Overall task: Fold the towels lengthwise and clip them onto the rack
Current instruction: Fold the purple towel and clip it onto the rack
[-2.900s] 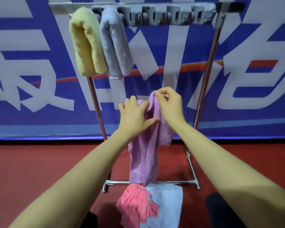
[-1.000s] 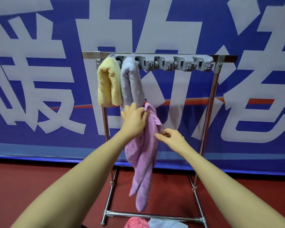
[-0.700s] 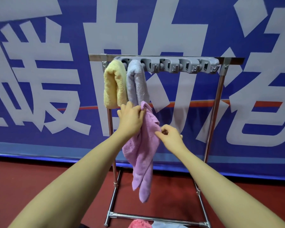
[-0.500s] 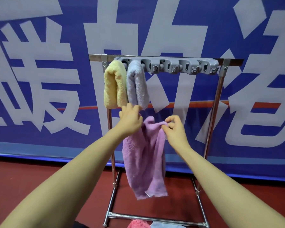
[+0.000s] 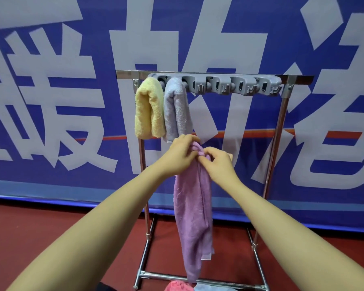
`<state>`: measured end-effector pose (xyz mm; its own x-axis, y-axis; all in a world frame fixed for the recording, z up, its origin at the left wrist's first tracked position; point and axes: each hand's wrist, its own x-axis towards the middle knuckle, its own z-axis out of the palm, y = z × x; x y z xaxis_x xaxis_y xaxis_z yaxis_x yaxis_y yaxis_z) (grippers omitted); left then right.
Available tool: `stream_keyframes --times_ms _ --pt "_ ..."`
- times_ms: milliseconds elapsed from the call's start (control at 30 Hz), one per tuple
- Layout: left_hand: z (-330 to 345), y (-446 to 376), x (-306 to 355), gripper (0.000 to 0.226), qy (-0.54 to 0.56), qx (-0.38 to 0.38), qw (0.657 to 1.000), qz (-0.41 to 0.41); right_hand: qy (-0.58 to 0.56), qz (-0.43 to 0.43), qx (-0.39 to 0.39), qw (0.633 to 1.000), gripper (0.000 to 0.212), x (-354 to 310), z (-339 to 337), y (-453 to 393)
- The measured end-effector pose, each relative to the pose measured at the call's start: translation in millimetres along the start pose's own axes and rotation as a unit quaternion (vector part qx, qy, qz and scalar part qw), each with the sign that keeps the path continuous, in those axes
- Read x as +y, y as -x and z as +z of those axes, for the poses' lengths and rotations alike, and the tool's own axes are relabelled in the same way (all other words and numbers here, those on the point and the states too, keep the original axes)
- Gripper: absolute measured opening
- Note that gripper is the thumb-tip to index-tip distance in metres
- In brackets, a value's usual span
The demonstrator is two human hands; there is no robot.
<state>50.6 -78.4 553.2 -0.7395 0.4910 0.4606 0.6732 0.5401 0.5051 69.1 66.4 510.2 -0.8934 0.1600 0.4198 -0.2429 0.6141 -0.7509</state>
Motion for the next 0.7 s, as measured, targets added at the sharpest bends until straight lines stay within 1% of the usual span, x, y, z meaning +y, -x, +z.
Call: stream_keyframes --times_ms 67,167,200,267,300,367,433,500,567,633,700 --pt "3 9 -5 0.031 0.018 0.038 0.998 -0.042 -0.026 0.008 0.025 0.999 0.014 -1 -3 -6" --pt "25 21 -26 0.031 -0.026 0.046 0.988 -0.143 -0.043 0.008 0.070 0.997 0.013 -7 -11 -15" --pt "32 25 -32 0.029 -0.034 0.043 0.983 -0.177 -0.043 0.005 0.075 0.996 0.012 -10 -13 -18" --pt "41 27 -37 0.017 -0.037 0.043 0.976 -0.212 -0.036 0.001 0.076 0.996 0.012 -13 -17 -19" --pt "44 27 -37 0.015 -0.040 0.046 0.976 -0.211 -0.032 -0.001 0.077 0.997 0.012 -13 -18 -20" --pt "44 26 -33 0.029 -0.038 0.061 0.977 -0.201 -0.033 -0.002 0.087 0.996 0.013 -13 -20 -18" --pt "42 25 -29 0.035 -0.018 0.075 0.978 -0.194 -0.040 0.017 0.107 0.993 0.018 -14 -23 -15" --pt "40 22 -27 0.034 0.010 0.086 0.977 -0.193 -0.013 0.039 0.141 0.989 0.020 -11 -26 -13" --pt "37 19 -27 0.031 0.043 0.105 0.974 -0.198 0.013 0.058 0.167 0.984 0.016 -5 -29 -12" --pt "35 15 -28 0.030 0.064 0.135 0.967 -0.208 0.006 0.071 0.180 0.981 0.014 0 -32 -11" --pt "32 12 -27 0.030 0.062 0.162 0.961 -0.216 -0.020 0.070 0.193 0.979 0.019 2 -34 -9"
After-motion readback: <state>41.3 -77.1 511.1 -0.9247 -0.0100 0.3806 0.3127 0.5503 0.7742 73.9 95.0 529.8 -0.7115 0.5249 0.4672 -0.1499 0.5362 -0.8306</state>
